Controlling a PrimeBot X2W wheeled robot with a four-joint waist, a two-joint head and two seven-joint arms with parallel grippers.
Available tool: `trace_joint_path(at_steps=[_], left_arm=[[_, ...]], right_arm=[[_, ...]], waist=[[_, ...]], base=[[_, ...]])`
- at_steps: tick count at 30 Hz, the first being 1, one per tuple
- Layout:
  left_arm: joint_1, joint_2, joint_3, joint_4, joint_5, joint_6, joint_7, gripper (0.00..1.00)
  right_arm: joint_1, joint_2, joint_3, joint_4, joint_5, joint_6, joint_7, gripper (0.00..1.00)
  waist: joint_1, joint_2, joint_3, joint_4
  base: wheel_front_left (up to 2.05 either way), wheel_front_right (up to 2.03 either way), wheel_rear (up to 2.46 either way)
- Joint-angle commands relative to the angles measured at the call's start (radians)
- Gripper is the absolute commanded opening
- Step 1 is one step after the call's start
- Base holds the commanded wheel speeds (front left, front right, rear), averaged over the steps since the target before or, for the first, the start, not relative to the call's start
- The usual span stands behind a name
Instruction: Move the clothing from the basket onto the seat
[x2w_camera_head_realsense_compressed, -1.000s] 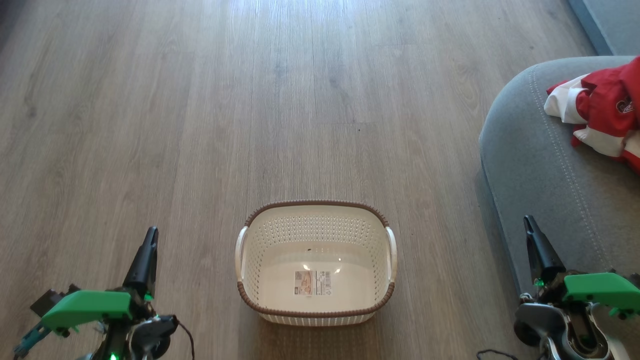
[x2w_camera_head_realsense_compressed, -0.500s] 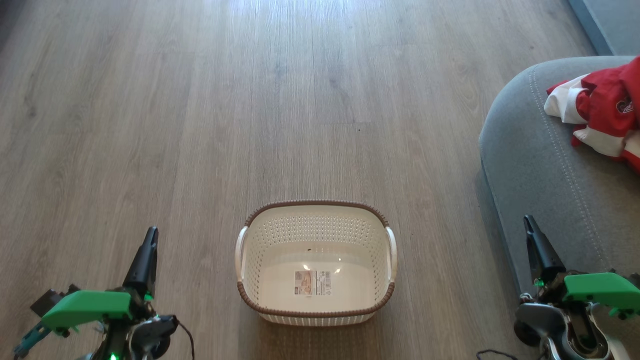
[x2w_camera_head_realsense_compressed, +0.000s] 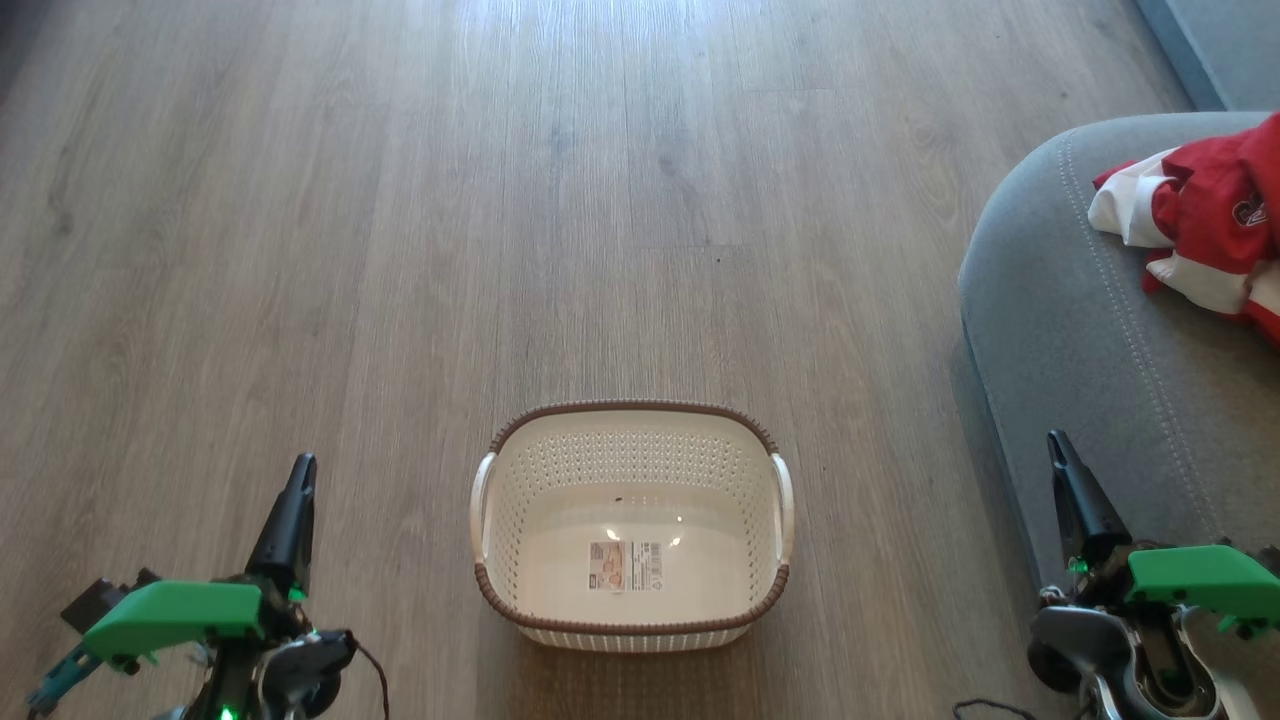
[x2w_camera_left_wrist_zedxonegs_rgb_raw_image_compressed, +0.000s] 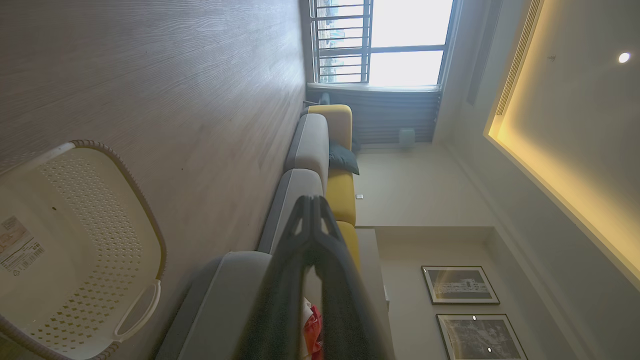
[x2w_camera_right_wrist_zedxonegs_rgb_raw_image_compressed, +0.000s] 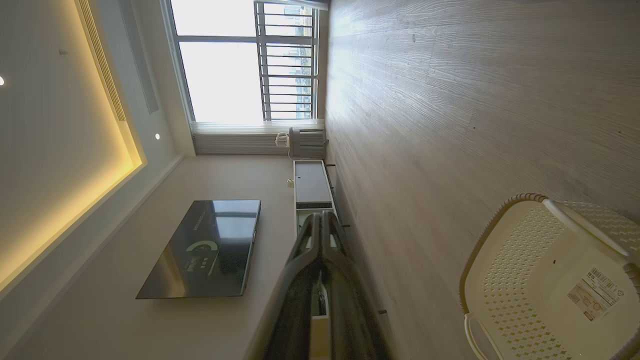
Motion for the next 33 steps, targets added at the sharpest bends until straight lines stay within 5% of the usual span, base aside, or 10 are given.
trace_joint_path(at_steps=[1,33], left_arm=[[-0.048,0.007,0.034,-0.033,-0.007,-0.009,0.008,0.00],[-0.048,0.007,0.034,-0.034,-0.007,-0.009,0.008,0.00]], right_arm=[[-0.053,-0.014,0.018,-0.038,0.006,0.000,0.006,0.00],[-0.053,-0.014,0.018,-0.038,0.006,0.000,0.006,0.00]], waist=[[0.0000,0.0000,0.000,0.000],[0.0000,0.0000,0.000,0.000]], base=[[0.00,0.00,0.00],[0.00,0.00,0.00]])
